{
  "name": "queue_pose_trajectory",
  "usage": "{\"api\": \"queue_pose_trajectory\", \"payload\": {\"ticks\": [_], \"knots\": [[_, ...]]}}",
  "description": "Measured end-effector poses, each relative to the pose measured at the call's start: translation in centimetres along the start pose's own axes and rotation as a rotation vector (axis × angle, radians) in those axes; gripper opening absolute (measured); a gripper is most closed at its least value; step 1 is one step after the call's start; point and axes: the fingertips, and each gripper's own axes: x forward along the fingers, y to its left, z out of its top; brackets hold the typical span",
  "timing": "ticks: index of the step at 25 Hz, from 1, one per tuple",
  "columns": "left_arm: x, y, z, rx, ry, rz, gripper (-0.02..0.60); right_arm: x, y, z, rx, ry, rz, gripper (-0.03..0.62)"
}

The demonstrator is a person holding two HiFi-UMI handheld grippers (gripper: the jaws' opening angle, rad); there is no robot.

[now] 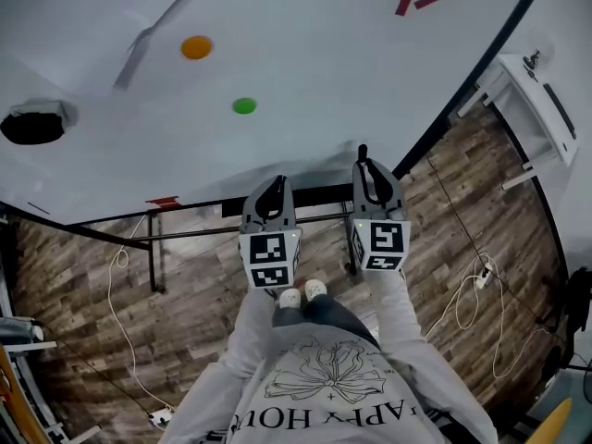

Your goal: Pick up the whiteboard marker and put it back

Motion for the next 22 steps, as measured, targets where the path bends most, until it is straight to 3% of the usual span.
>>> {"api": "queue_pose_trajectory", "payload": {"ticks": [9,22], "knots": [[2.2,-3.2,0.6,0.017,-0.004,-0.066,0.014,-1.5,-5.5,-1.2,0.095,-0.035,-0.158,0.061],[3.2,-4.4,-0.6,0.026,0.034,-0.082,0.014,0.2,-6.3,-7.9,0.165,0.063,-0.152,0.063]]}}
